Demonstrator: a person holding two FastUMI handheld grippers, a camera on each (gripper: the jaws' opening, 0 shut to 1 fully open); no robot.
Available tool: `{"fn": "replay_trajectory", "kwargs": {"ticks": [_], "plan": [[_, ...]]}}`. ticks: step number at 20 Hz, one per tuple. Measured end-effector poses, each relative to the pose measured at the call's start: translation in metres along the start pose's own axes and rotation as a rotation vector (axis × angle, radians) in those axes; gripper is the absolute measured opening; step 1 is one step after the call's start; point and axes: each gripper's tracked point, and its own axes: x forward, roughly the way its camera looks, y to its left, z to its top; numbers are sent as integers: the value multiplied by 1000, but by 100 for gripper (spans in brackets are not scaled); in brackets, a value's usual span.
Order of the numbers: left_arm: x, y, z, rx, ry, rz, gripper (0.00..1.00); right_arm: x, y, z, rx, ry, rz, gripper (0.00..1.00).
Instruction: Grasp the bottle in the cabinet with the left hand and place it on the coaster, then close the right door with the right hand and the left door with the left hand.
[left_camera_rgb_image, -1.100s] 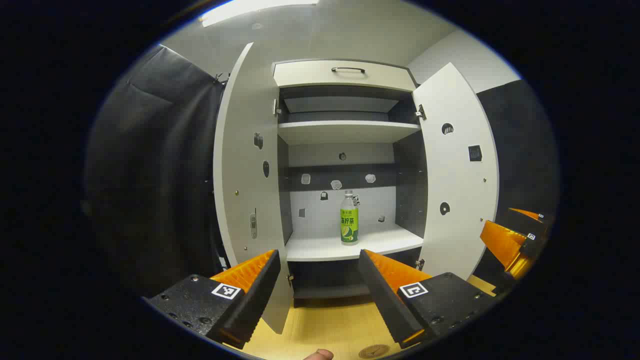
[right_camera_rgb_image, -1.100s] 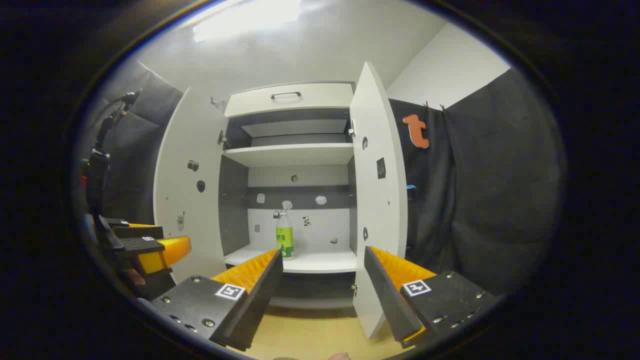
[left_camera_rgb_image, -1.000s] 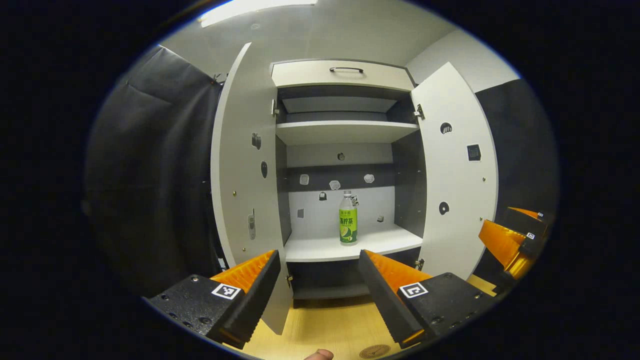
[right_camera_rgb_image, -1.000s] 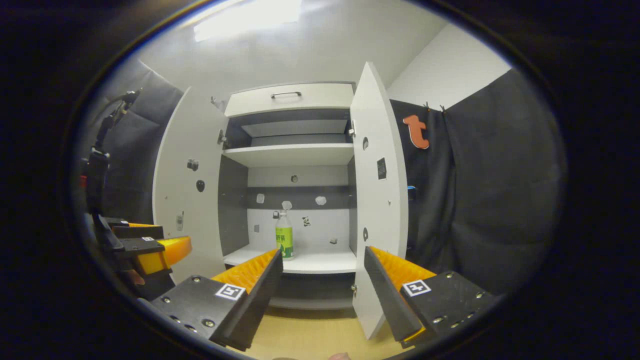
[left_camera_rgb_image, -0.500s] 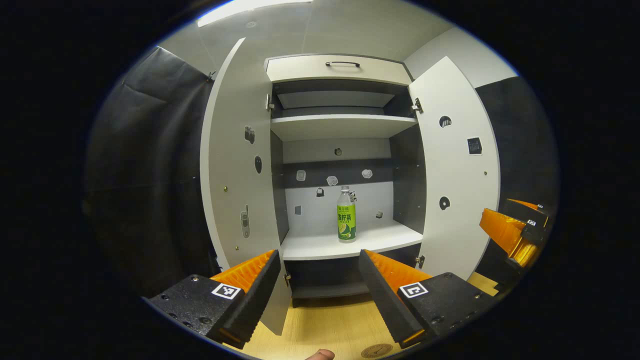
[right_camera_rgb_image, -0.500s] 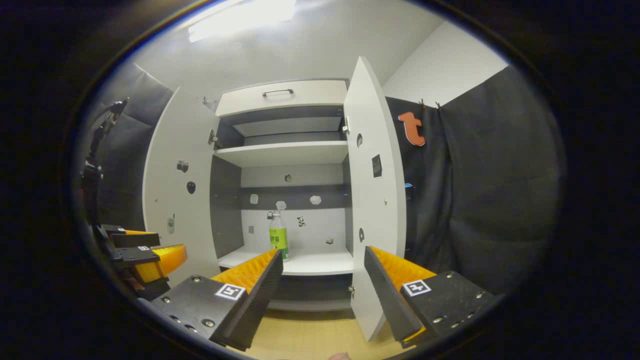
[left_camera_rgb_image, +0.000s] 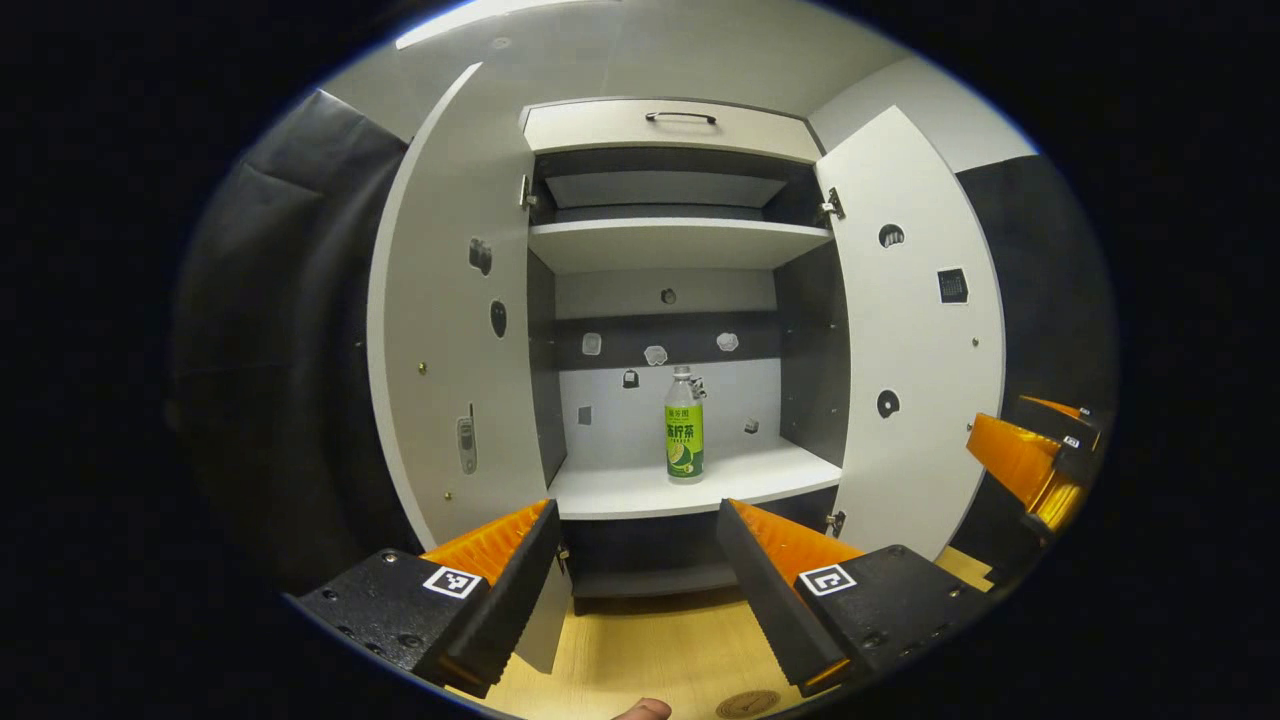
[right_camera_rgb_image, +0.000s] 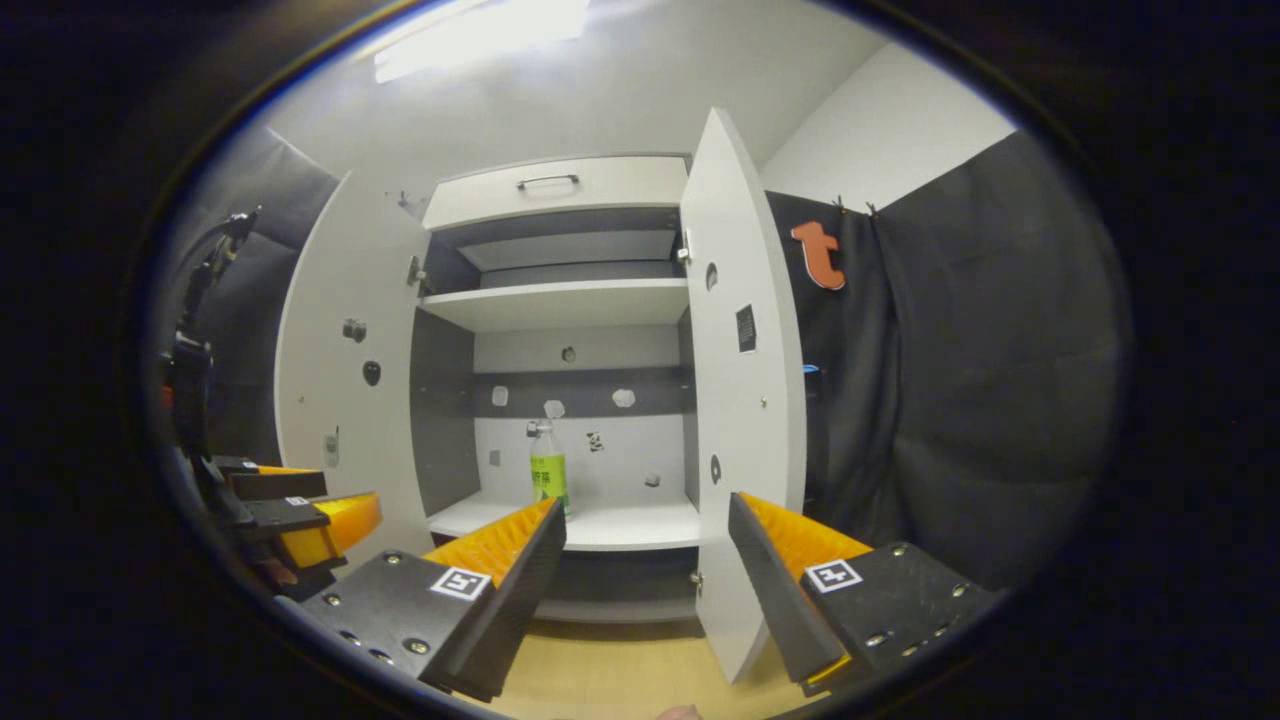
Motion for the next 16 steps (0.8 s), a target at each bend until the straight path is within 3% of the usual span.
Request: {"fn": "replay_trajectory", "kwargs": {"ticks": [4, 5, 6, 7, 8, 16], "plan": [[25, -14, -9, -14, 15, -28, 99, 4, -11, 1, 11, 0, -29, 99], [32, -18, -12, -16, 18, -34, 99, 4, -13, 0, 11, 4, -34, 94], [41, -22, -16, -17, 21, -39, 100, 5, -15, -2, 8, 10, -40, 99], [50, -25, -18, -17, 21, -41, 99, 5, -15, -3, 5, 14, -43, 94], [60, -28, -19, -15, 19, -45, 100, 5, -16, -3, 1, 17, -46, 98], [142, -30, -10, -35, -4, -40, 99, 12, -17, 9, -27, -15, -79, 98]]}}
